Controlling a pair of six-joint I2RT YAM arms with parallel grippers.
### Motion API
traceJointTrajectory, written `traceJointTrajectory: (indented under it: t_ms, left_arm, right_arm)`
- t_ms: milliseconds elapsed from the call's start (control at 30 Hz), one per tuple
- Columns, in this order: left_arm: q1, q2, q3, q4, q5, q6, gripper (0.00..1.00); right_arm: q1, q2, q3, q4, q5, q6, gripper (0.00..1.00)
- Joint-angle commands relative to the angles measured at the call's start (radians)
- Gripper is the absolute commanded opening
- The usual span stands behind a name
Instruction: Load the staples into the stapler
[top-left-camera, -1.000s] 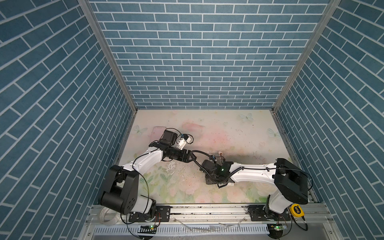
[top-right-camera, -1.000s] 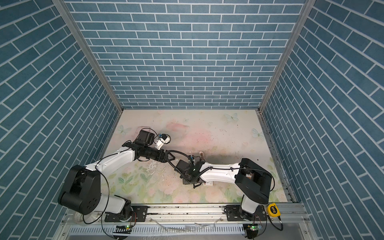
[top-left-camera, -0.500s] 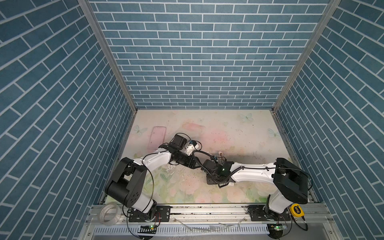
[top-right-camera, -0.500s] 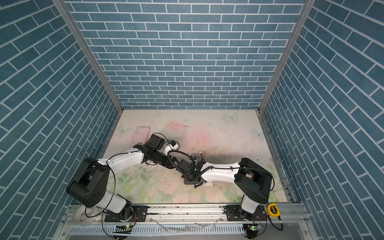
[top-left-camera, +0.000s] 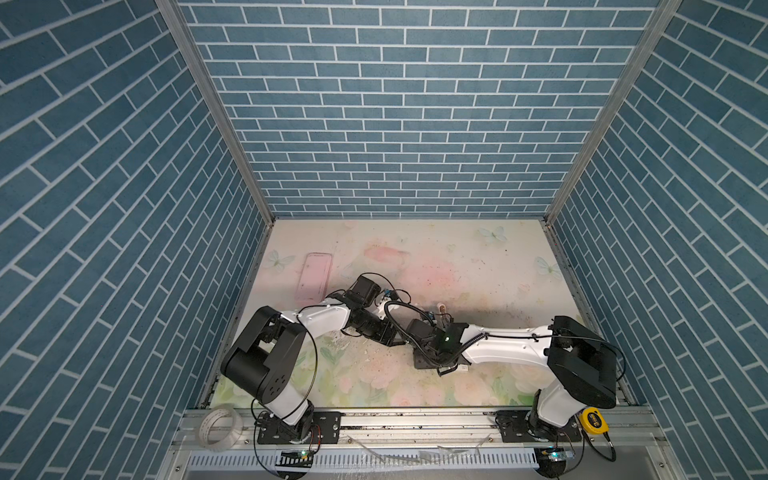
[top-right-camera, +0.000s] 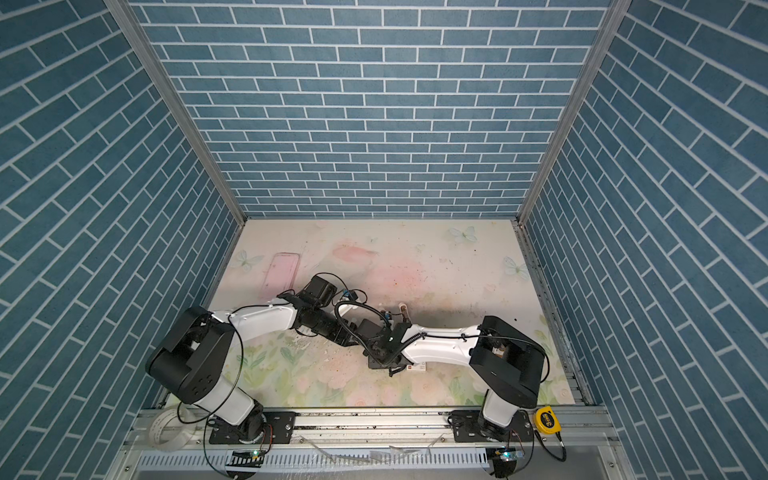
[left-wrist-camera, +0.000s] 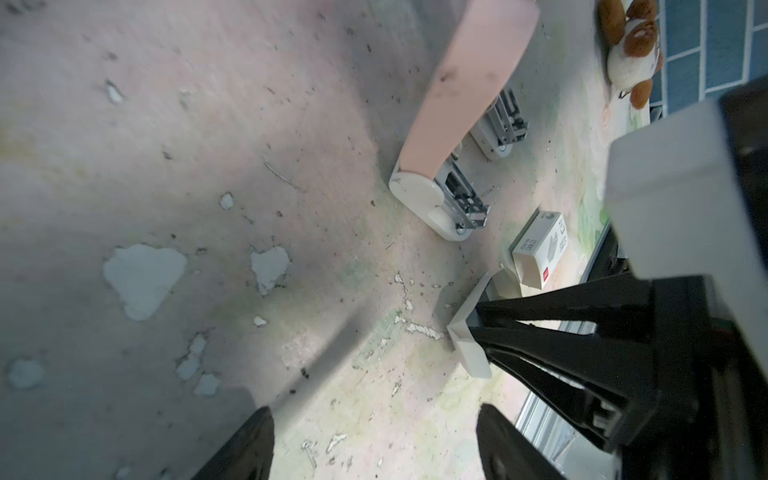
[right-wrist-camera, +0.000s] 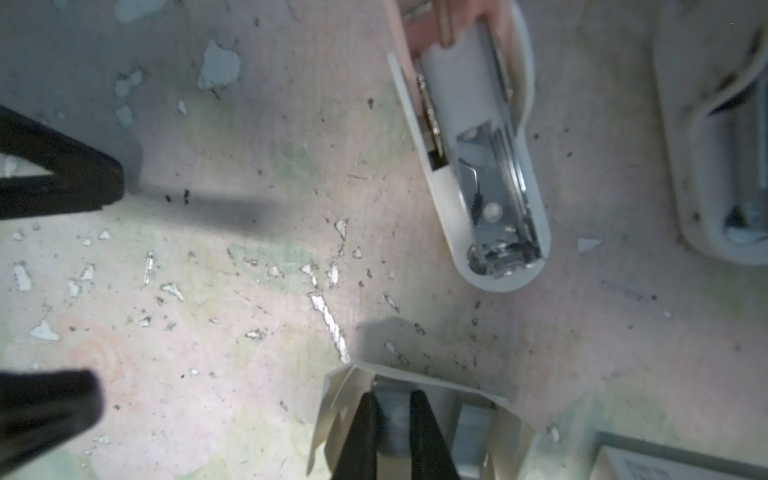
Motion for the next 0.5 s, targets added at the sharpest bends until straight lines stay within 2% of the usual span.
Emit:
traceJointTrajectory:
  t_ms: [0, 467]
  left_arm:
    - [-0.023, 0.007, -0.007, 0.014, 0.018, 0.001, 0.79]
    - [-0.095, 0.072, 0.023, 0.004, 0.045, 0.003, 0.79]
  right_arm:
    - [-0.005, -0.026, 0.02, -0.03, 0.023, 0.02, 0.0]
    - [-0.006, -0.017, 0.018, -0.016, 0.024, 0.017, 0.0]
